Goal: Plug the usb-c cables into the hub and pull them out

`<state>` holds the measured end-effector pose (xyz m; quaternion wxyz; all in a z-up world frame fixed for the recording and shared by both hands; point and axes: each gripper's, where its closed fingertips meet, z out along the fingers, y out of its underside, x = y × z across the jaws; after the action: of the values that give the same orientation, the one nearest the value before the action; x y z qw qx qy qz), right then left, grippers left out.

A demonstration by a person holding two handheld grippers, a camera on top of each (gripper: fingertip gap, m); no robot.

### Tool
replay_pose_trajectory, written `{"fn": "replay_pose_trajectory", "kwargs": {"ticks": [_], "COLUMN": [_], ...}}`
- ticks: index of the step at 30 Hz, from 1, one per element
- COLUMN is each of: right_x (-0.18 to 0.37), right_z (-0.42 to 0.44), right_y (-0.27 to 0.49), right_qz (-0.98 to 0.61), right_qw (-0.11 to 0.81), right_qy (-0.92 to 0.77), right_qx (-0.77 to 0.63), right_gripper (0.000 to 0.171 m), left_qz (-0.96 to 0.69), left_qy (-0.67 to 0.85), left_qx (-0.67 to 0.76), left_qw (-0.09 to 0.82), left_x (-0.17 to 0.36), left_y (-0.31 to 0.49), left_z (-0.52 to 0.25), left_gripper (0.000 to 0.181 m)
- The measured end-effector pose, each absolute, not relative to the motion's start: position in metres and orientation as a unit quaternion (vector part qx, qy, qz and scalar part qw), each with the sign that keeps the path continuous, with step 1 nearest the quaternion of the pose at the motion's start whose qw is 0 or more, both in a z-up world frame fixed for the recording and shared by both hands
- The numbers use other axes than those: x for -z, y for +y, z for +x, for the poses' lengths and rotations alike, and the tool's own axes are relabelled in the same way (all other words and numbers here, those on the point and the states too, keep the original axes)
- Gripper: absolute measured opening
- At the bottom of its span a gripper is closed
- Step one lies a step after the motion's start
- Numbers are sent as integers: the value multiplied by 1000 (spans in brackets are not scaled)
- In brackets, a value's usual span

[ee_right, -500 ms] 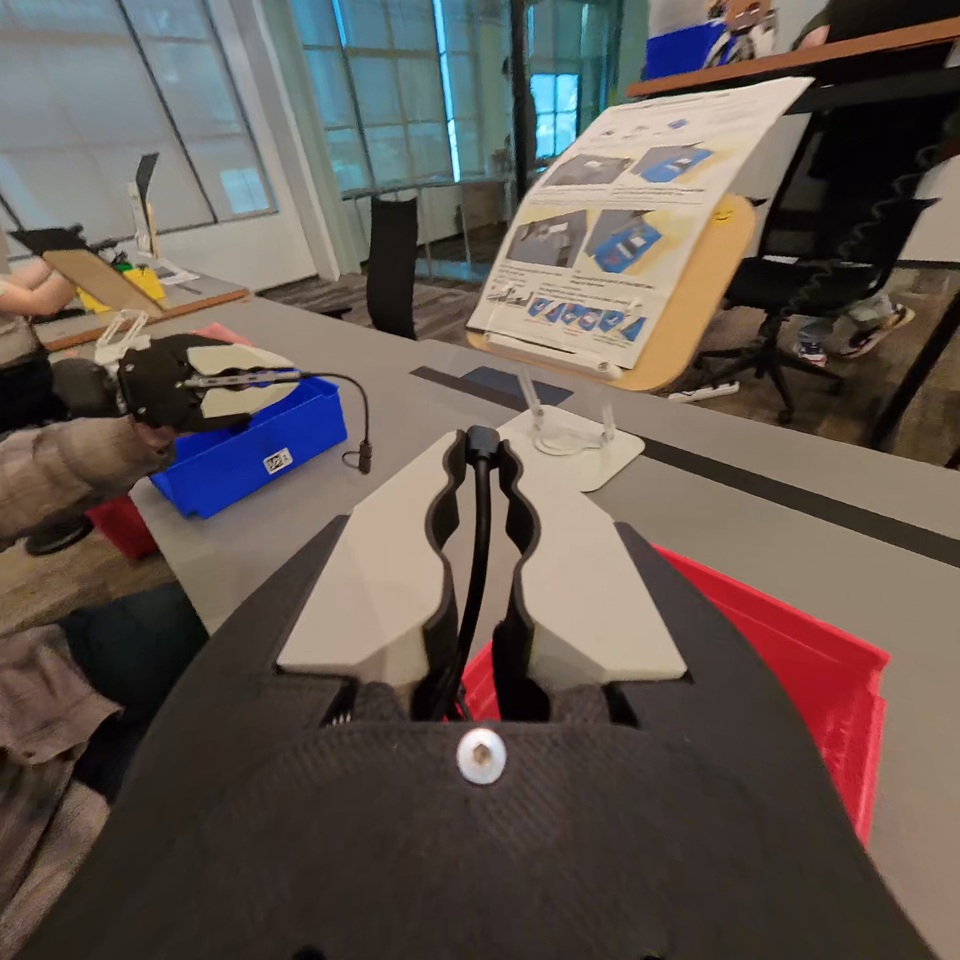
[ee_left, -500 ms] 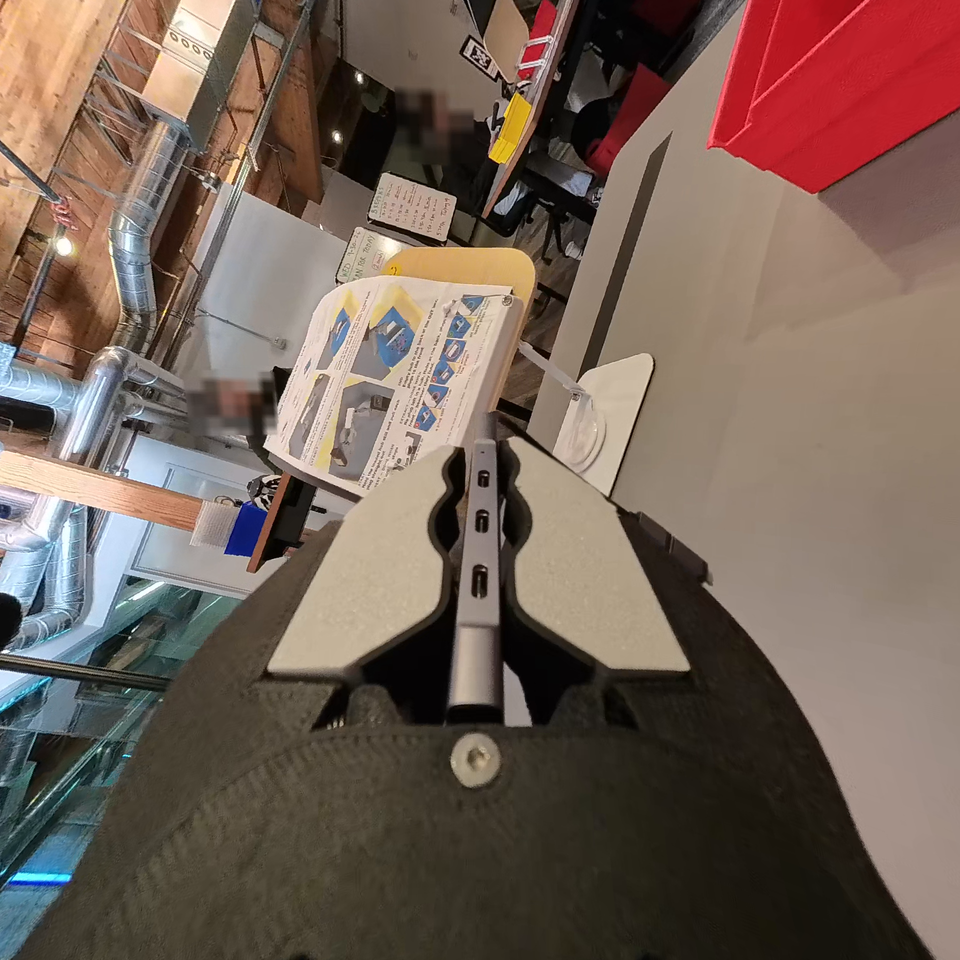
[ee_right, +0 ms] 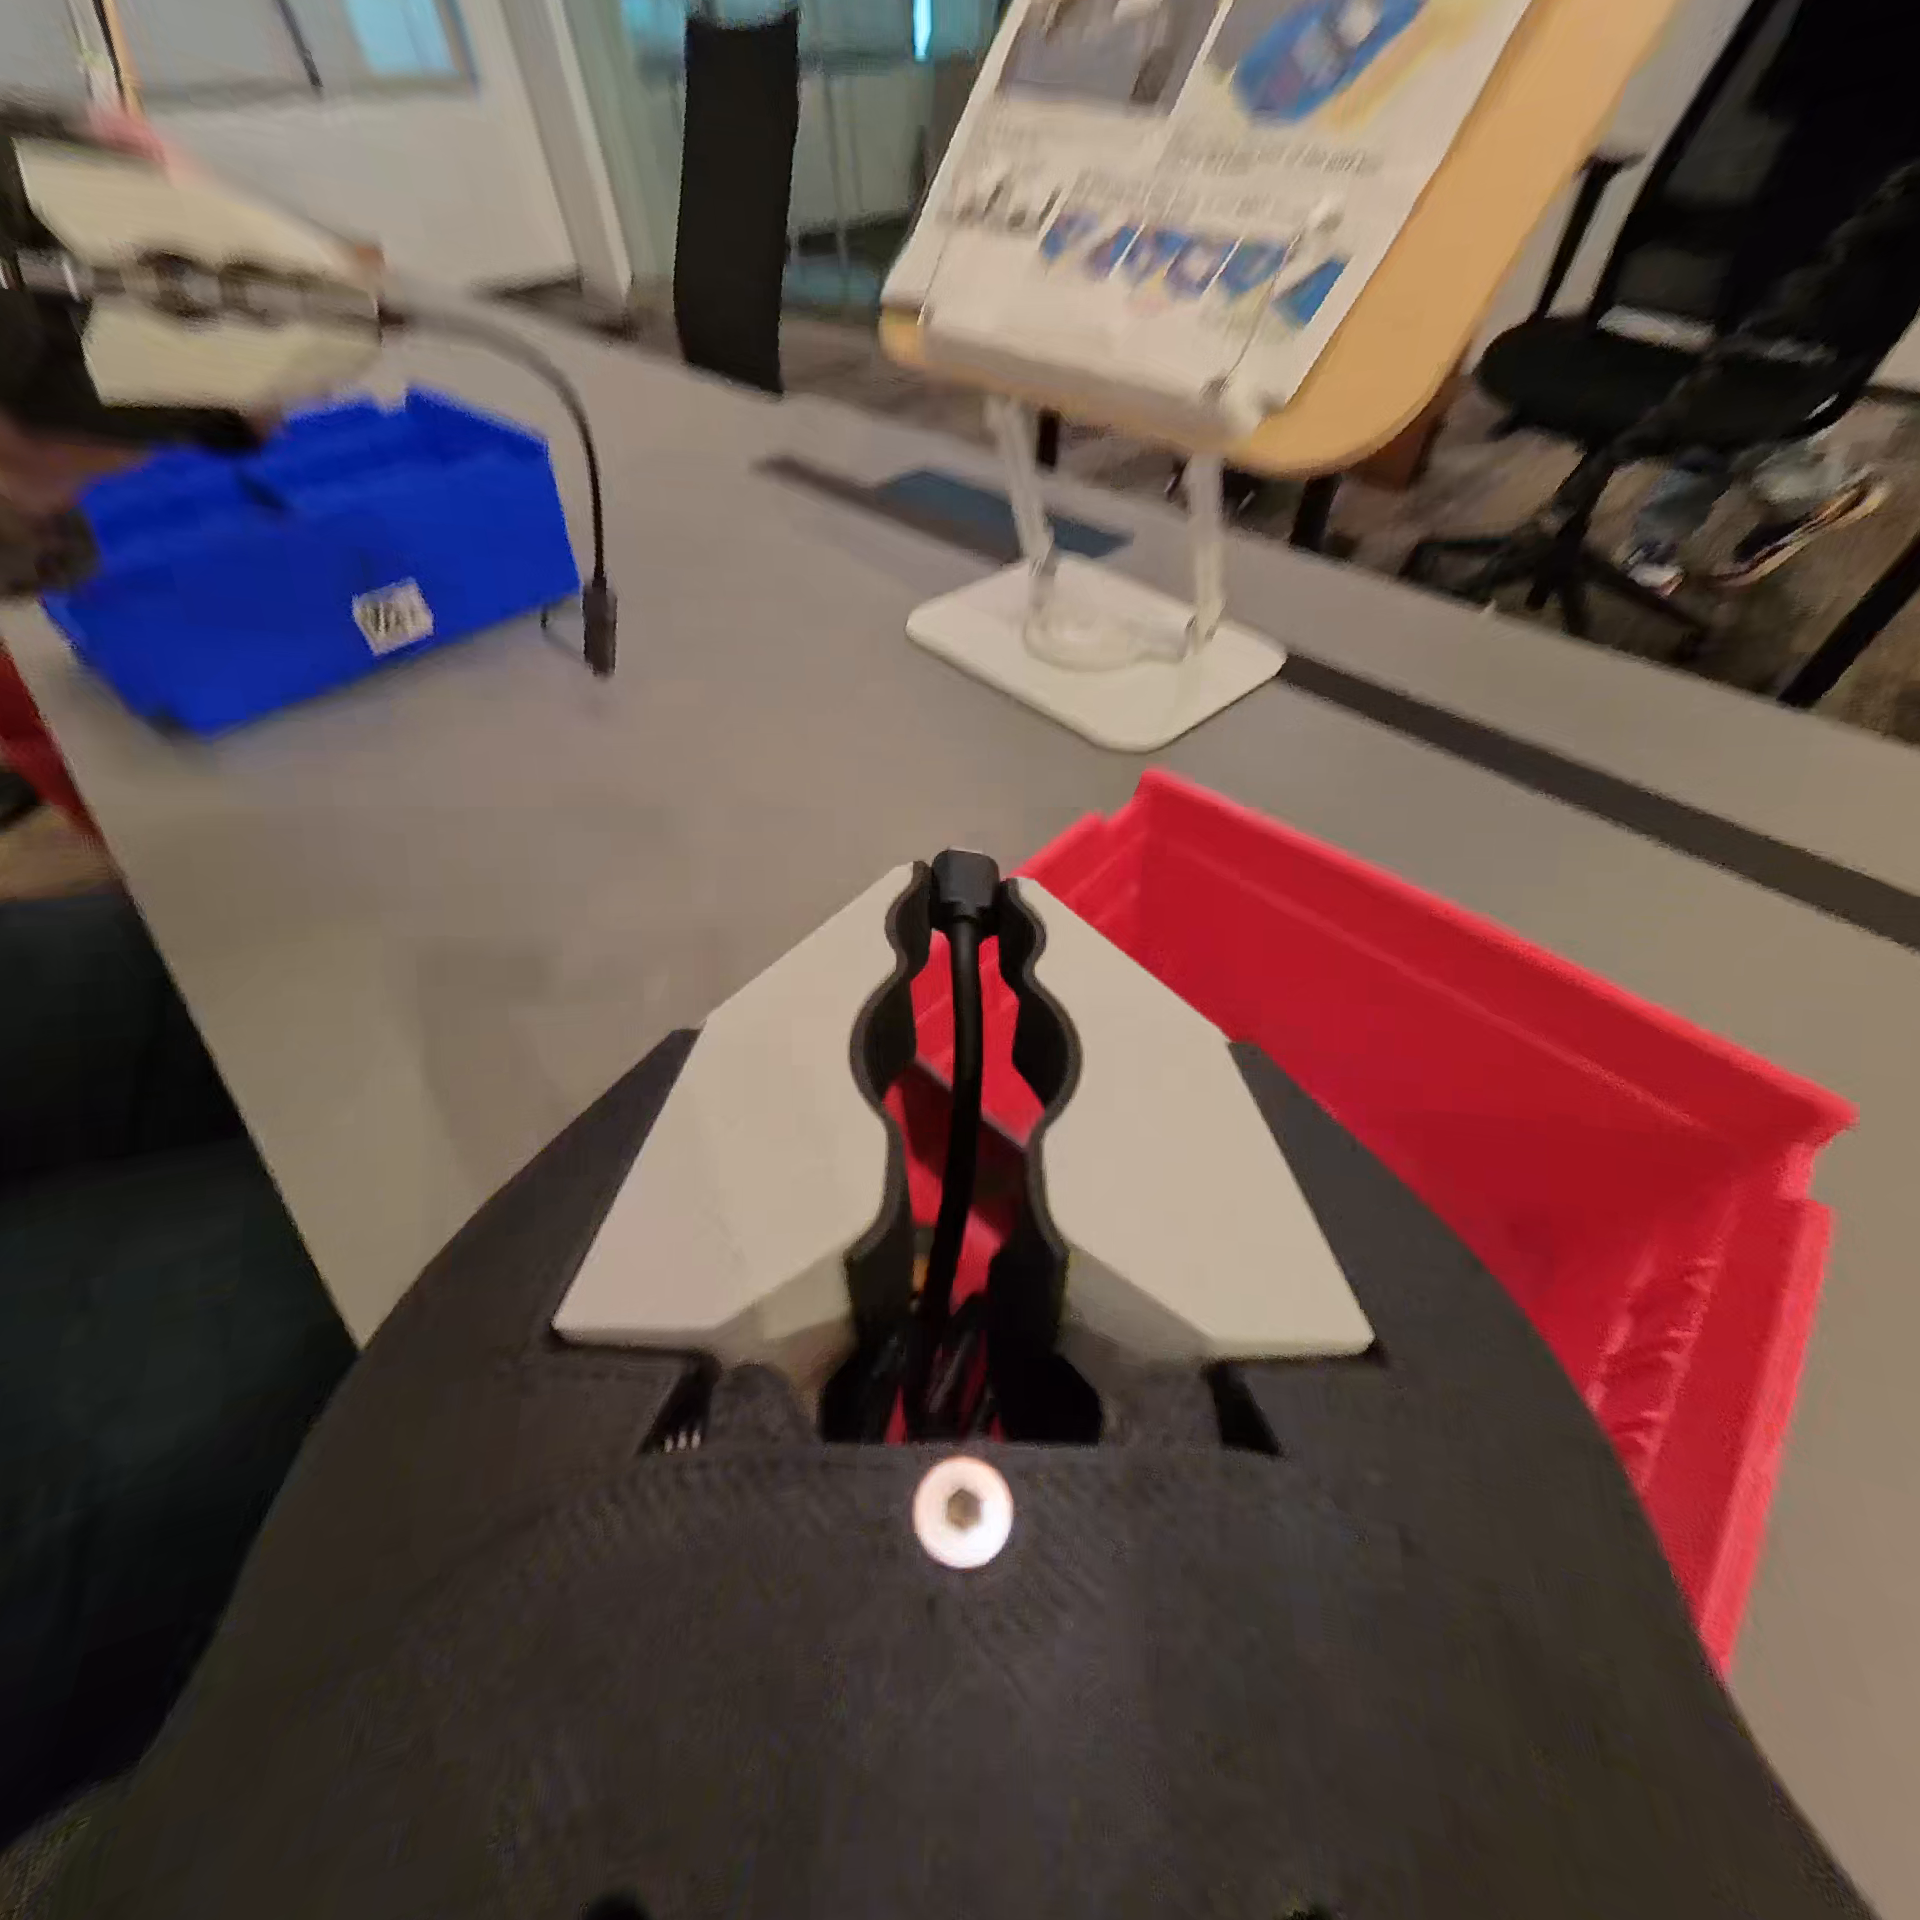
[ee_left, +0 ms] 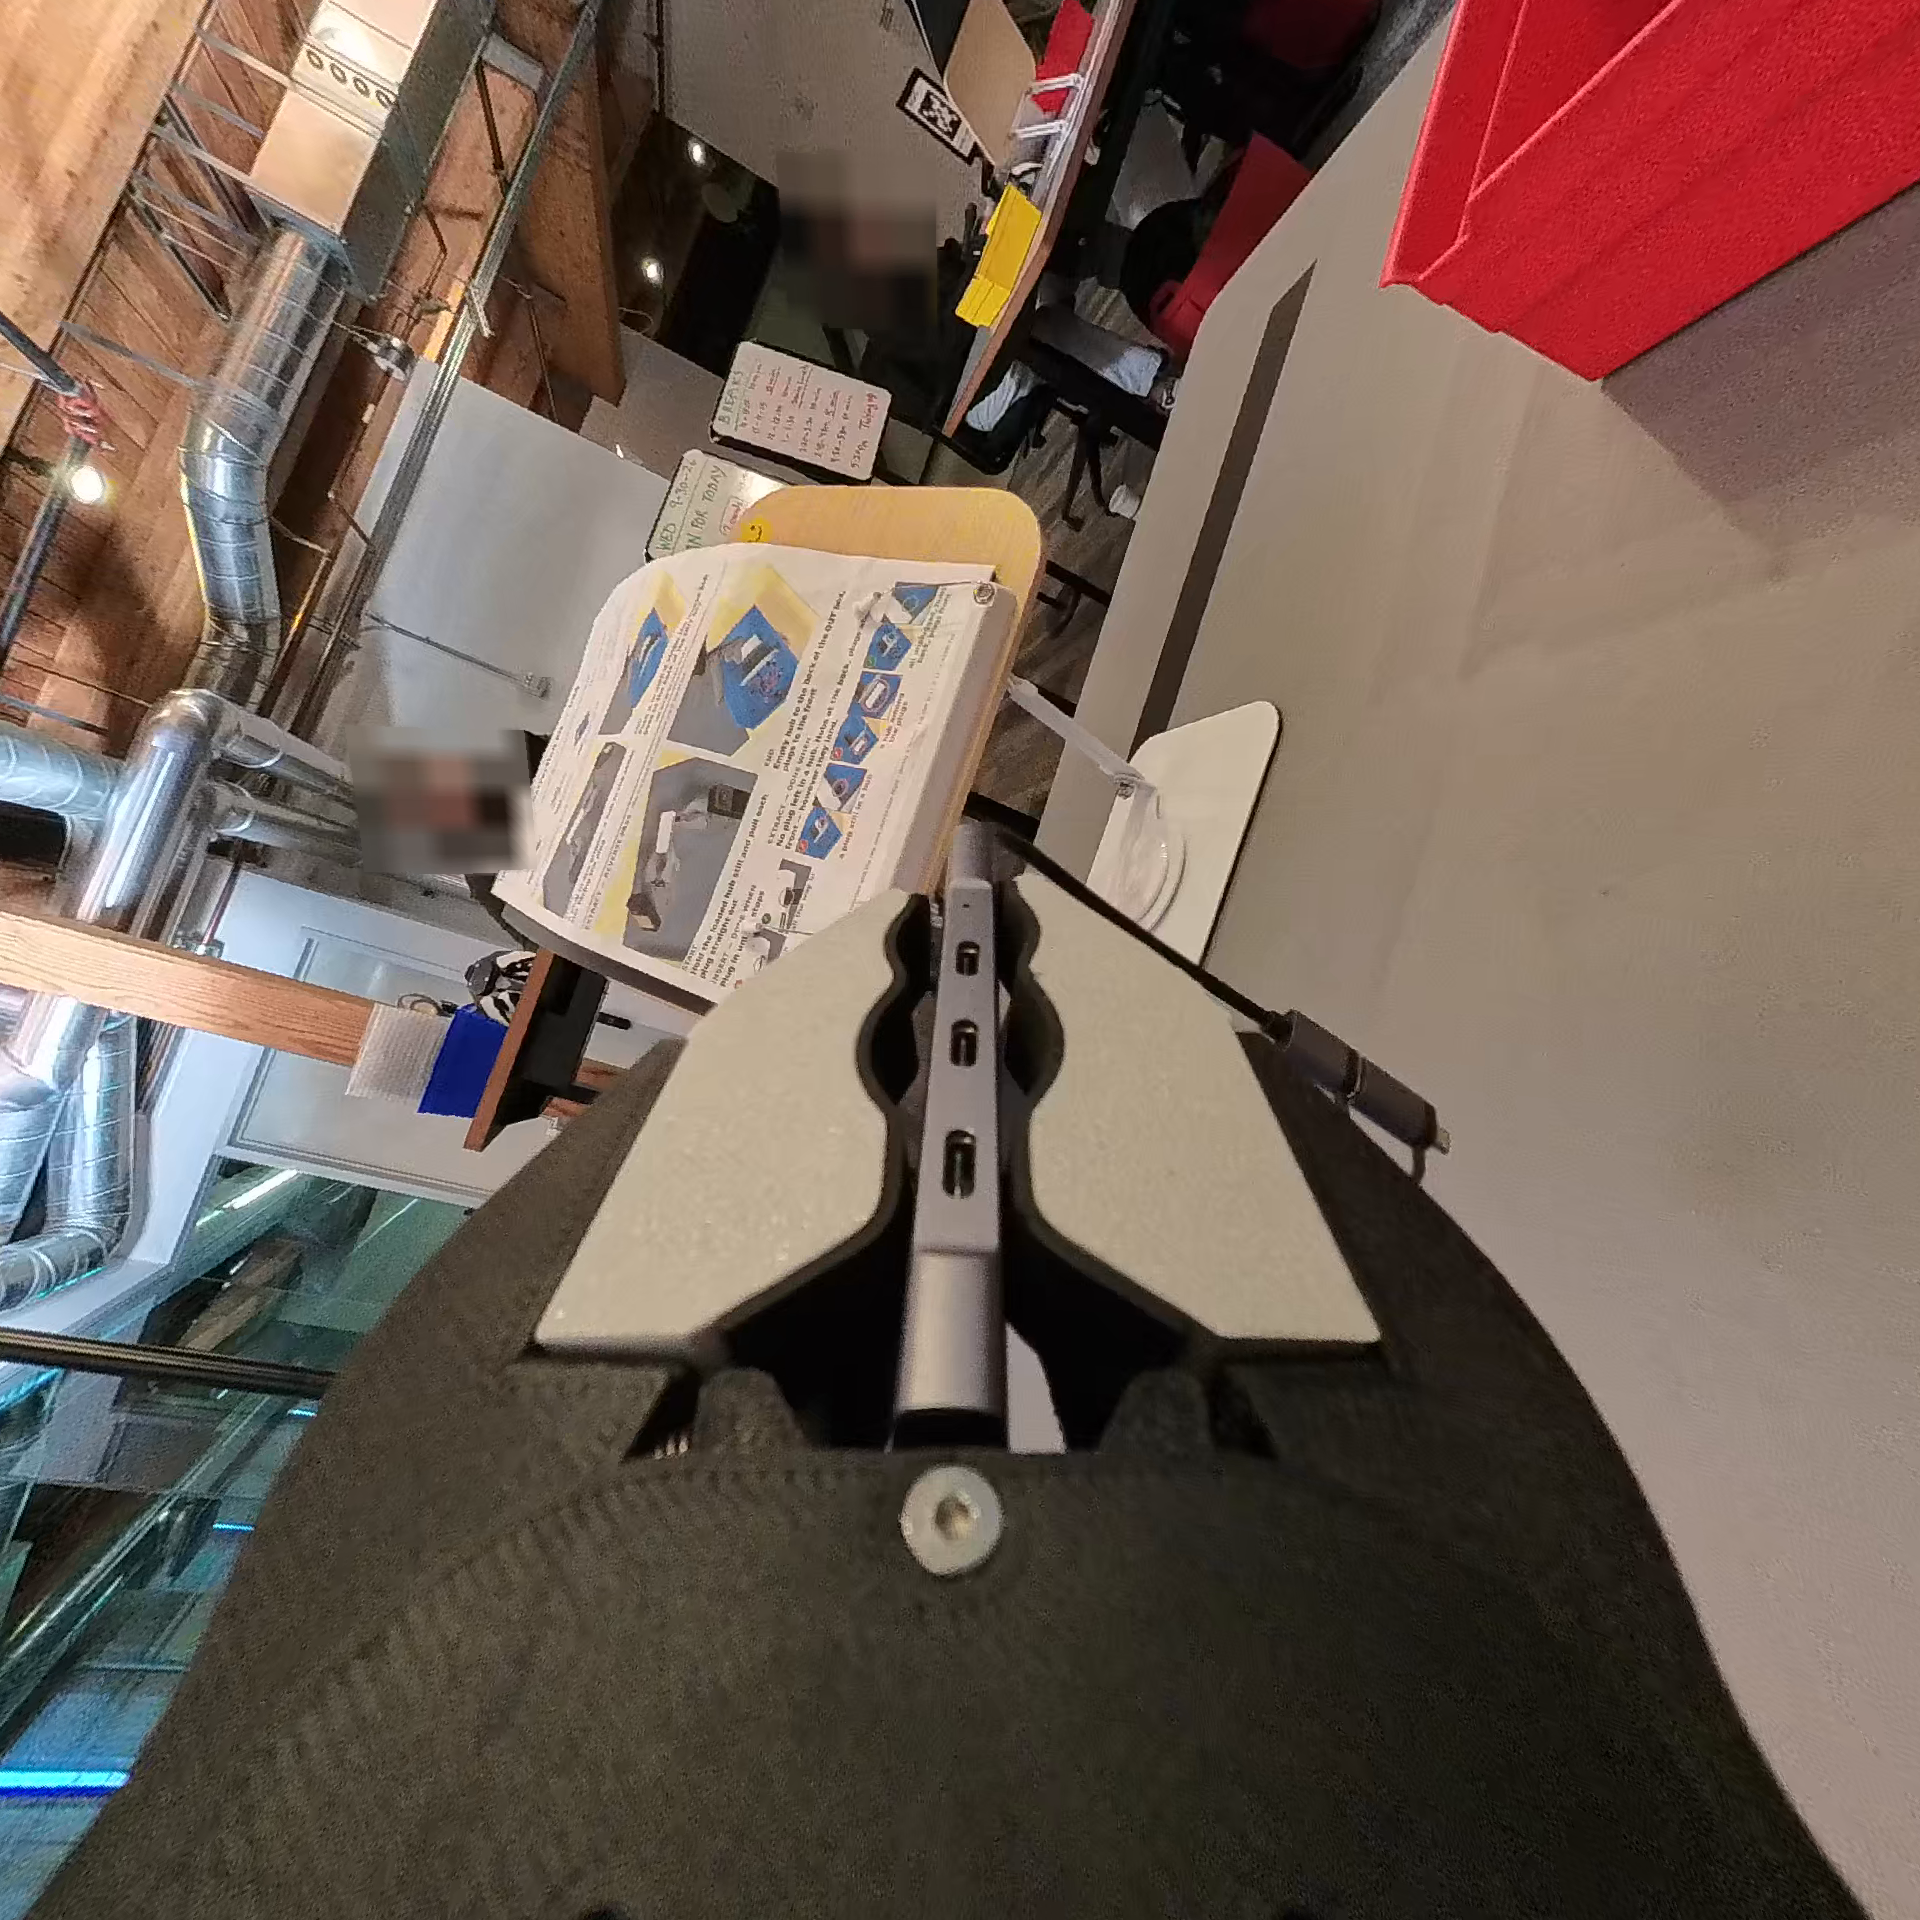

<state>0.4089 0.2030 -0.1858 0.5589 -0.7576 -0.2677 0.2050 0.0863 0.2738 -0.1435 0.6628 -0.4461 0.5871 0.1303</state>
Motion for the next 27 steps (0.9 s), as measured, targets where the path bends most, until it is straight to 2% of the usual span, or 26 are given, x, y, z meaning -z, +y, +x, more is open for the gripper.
{"fn": "replay_pose_trajectory", "kwargs": {"ticks": [12,15,17,21,27], "right_x": [256,276,297,289,226], "right_z": [396,401,411,408,393], "right_y": [174,165,157,153,164], "right_qz": [-812,-842,-862,-859,-834], "right_qw": [387,309,240,232,296], "right_qy": [-410,-422,-438,-453,-464], "right_qx": [-151,-134,-93,-57,28], "right_gripper": [10,10,22,37,50], "left_qz": [-442,-441,-439,-436,-428], "left_qy": [598,601,601,604,612], "left_qx": [-124,-123,-122,-122,-116], "left_qw": [657,656,656,655,655], "left_x": [150,152,152,153,151], "left_y": [269,267,266,265,260], "left_z": [93,95,96,96,99], "left_gripper": [12,12,13,12,12]}}
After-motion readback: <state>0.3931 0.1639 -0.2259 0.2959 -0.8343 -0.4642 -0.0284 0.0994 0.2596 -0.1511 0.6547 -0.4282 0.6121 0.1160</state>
